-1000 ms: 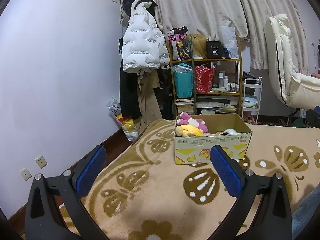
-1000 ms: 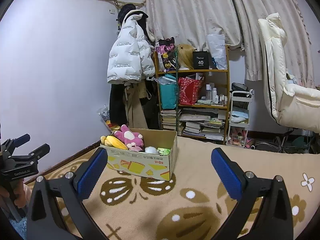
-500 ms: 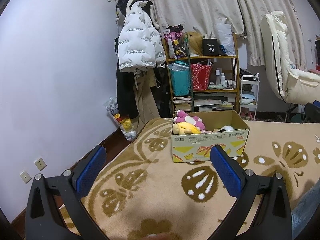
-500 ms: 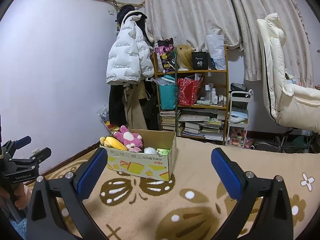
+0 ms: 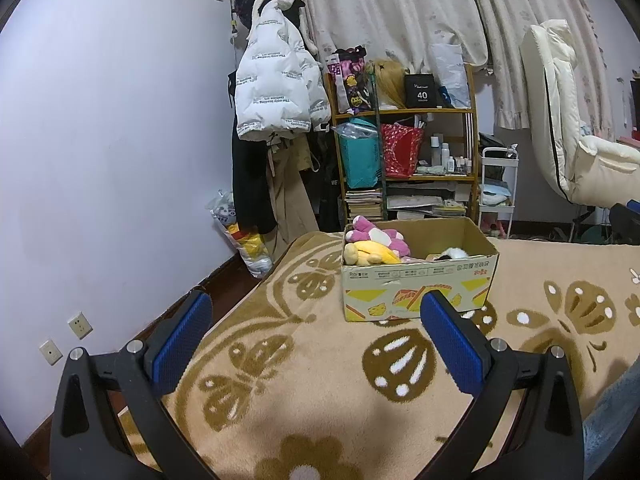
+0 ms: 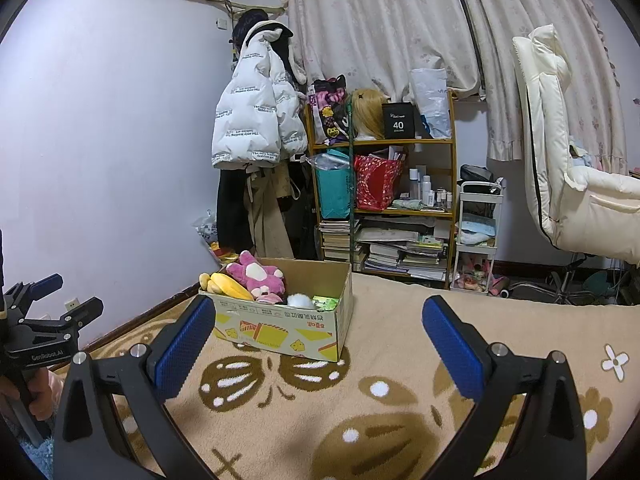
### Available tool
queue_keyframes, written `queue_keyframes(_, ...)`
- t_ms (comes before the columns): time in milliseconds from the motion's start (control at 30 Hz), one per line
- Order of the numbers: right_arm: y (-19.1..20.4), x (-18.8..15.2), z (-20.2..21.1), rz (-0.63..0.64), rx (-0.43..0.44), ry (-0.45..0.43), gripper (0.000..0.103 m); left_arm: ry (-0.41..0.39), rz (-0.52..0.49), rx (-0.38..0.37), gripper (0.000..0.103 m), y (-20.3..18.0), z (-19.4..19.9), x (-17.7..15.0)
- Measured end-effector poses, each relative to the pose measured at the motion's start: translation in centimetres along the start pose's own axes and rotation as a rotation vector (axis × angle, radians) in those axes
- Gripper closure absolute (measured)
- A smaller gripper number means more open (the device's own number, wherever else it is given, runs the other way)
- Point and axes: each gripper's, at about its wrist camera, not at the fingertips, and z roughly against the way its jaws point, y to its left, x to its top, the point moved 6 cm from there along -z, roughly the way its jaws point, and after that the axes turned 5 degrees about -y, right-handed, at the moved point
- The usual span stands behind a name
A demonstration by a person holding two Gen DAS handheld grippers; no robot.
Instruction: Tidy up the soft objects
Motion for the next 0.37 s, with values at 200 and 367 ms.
queue_keyframes(200, -0.03, 0.01, 0.05, 0.001, -0.001, -0.001, 0.000, 0.003, 0.002, -0.003, 0.000, -0.03, 0.01, -0.06)
queue_keyframes(367, -0.02, 0.05, 0.03, 0.001, -0.004, -0.002, 0.000, 0.003, 0.000, -0.001, 0.000, -0.07, 0.04, -0.07)
